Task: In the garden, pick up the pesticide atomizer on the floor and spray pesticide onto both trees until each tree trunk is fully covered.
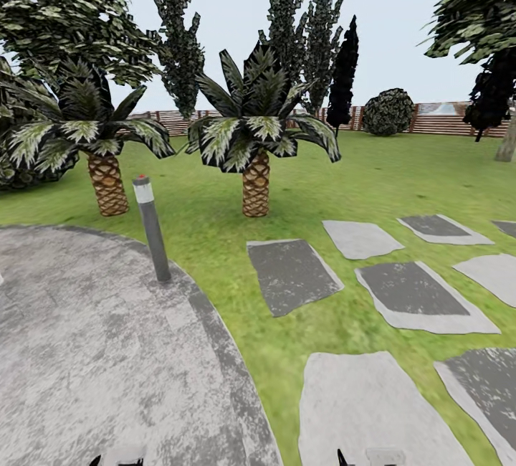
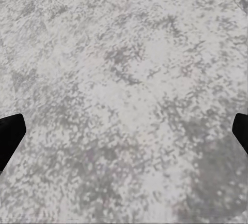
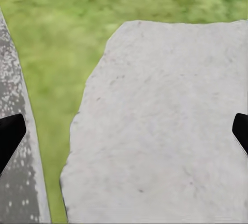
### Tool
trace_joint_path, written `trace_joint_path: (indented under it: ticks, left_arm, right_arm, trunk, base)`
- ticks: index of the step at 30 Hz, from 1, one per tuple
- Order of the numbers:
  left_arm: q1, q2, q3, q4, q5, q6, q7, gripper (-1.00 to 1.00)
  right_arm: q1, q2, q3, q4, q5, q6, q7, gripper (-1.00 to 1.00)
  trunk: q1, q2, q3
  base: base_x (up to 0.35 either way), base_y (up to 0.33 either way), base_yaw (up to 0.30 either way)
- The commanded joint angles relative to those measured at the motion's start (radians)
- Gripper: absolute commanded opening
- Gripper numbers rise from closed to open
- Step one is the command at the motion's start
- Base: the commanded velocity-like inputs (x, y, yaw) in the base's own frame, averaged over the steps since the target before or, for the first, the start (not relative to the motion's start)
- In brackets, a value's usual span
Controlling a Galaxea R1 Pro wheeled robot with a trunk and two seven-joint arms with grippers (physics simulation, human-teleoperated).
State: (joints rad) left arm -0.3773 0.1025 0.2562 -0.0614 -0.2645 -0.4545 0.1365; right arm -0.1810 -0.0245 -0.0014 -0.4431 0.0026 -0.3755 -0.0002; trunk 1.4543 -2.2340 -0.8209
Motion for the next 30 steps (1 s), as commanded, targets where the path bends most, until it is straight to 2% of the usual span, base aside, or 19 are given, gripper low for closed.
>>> trace_joint_path:
  ticks: [1,8,19,30]
  left_arm:
    - [0.0,0.0,0.002,0.0,0.0,0.0,0.0,1.0]
    - [-0.003,-0.004,0.006,-0.039,0.003,0.004,0.001,1.0]
    - [-0.002,-0.002,-0.001,-0.034,0.001,0.002,0.0,1.0]
    - [-0.001,-0.003,-0.002,-0.034,0.001,0.003,0.0,1.0]
  right_arm:
    - [0.0,0.0,-0.001,-0.001,0.0,0.0,-0.001,1.0]
    - [0.0,0.0,-0.002,0.0,-0.001,0.0,-0.004,1.0]
    - [0.0,0.0,-0.002,0.001,-0.001,0.0,-0.004,1.0]
    - [0.0,0.0,-0.002,0.007,-0.002,0.001,-0.004,1.0]
  trunk:
    - [0.0,0.0,0.0]
    - [0.0,0.0,0.0]
    - [0.0,0.0,-0.001]
    - [0.0,0.0,-0.013]
  base:
    - [0.338,0.0,0.0]
    - [0.338,0.0,-0.043]
    - [0.339,0.0,-0.279]
    - [0.339,0.0,-0.236]
